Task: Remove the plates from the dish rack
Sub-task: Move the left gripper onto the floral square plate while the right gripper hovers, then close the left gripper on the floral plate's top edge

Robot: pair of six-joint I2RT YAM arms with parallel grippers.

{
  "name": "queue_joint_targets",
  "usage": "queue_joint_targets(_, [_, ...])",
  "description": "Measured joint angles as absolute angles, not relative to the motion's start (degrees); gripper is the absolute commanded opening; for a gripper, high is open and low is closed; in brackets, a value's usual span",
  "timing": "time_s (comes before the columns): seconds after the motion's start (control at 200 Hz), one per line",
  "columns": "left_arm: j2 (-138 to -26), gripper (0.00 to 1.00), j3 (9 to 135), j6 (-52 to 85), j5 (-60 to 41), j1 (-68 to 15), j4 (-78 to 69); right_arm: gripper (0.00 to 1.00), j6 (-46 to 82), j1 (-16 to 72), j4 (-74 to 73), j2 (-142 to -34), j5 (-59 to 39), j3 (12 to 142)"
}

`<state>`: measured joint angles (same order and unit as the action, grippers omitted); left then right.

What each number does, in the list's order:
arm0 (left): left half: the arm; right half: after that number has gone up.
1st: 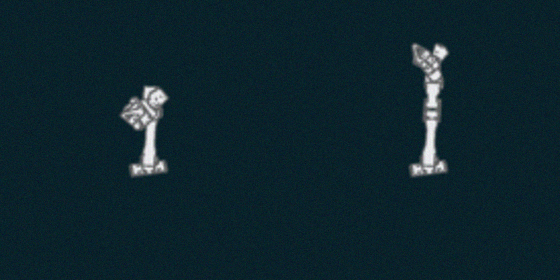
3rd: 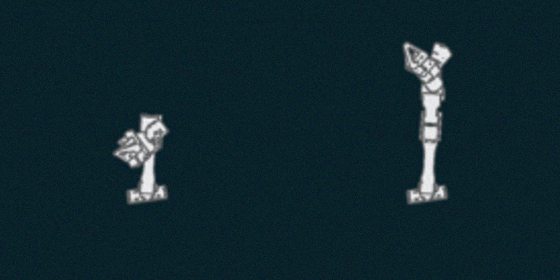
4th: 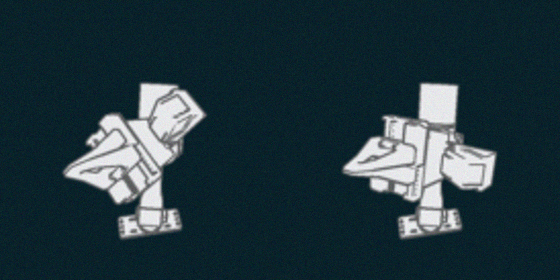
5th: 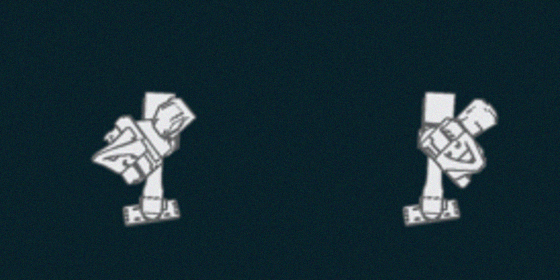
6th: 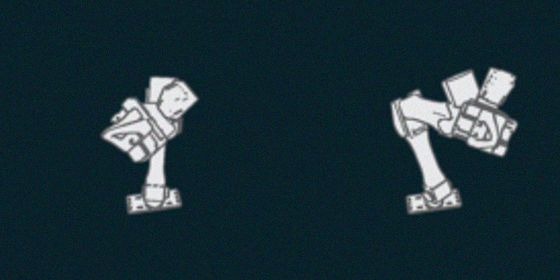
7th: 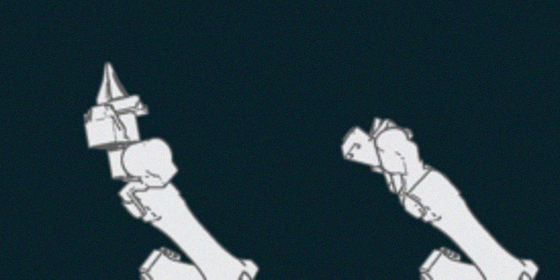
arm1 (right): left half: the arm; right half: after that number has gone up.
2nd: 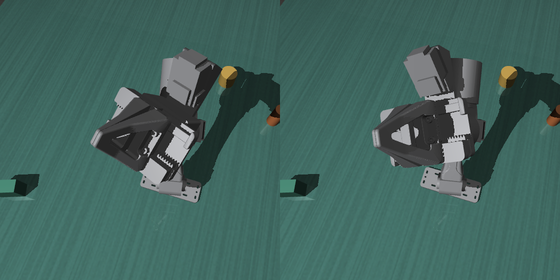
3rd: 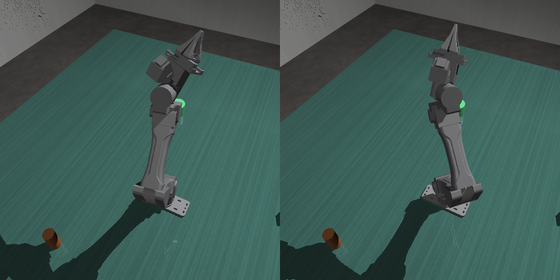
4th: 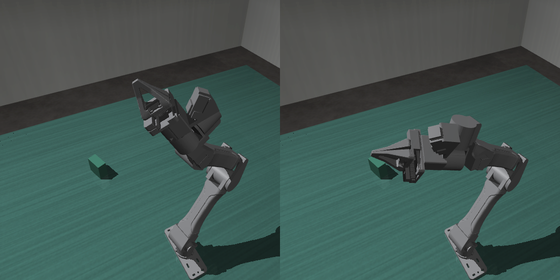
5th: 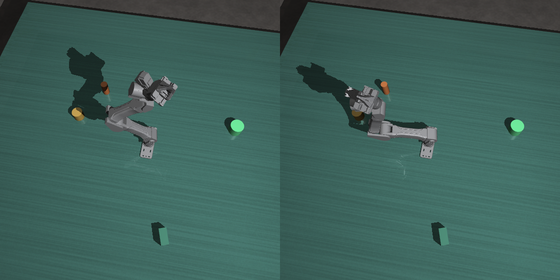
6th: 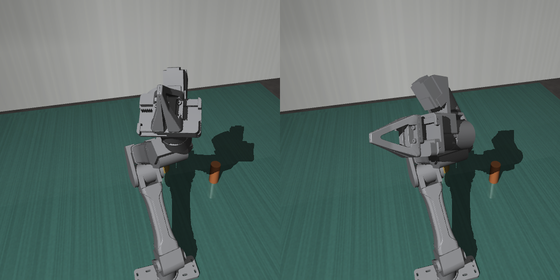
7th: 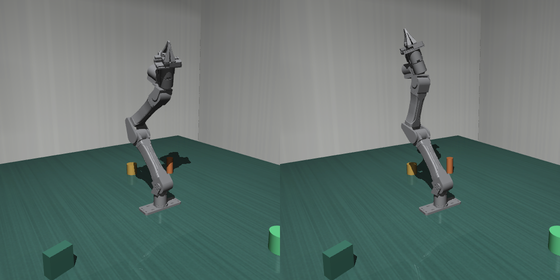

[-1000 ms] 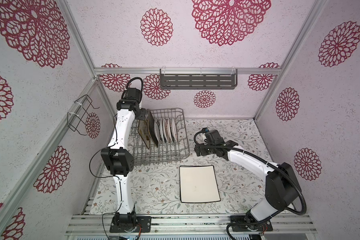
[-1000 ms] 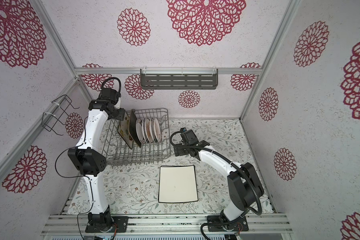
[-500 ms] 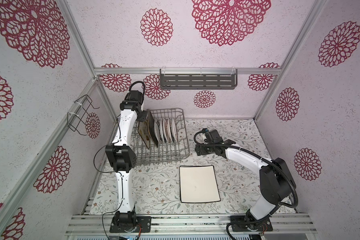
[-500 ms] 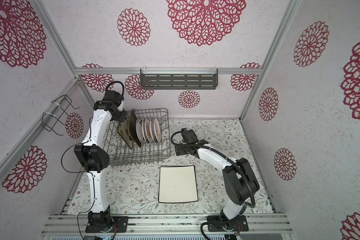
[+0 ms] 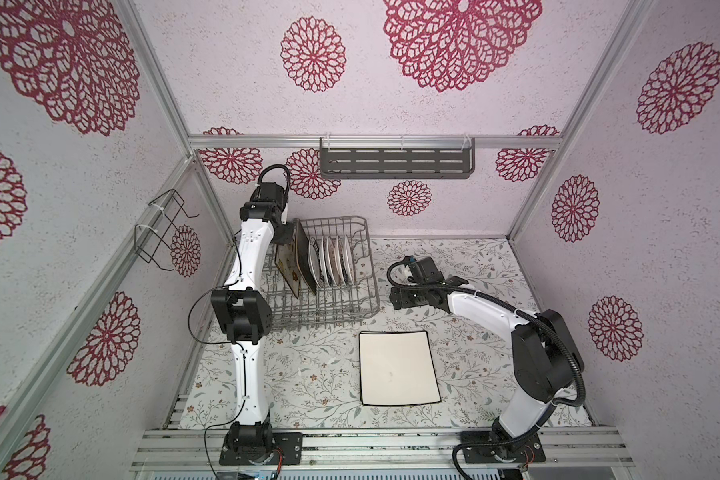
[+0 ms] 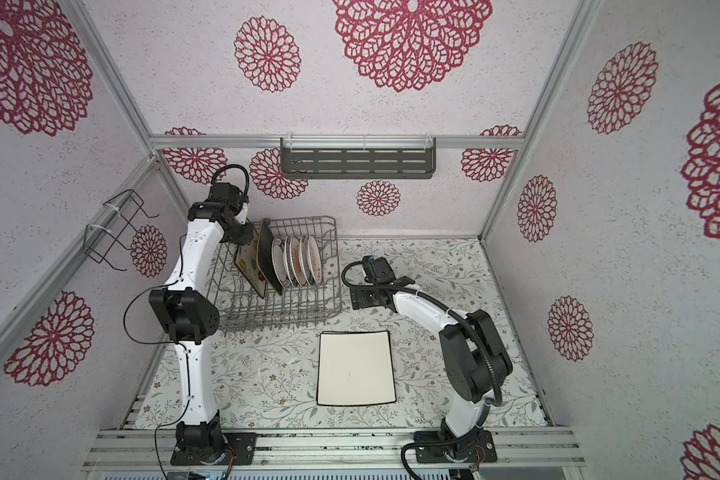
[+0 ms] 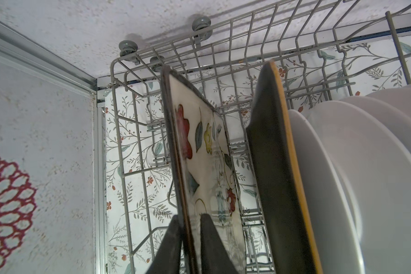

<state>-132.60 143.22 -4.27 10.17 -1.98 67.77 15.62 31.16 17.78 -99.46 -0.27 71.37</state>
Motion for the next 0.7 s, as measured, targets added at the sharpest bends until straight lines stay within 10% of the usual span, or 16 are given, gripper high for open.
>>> queue_joint_targets(0.695, [-132.9,0.0,144.4,-2.4,11.8,-3.1,67.4,0.87,15.0,30.5,17.8,-102.1,-0.2,71.5])
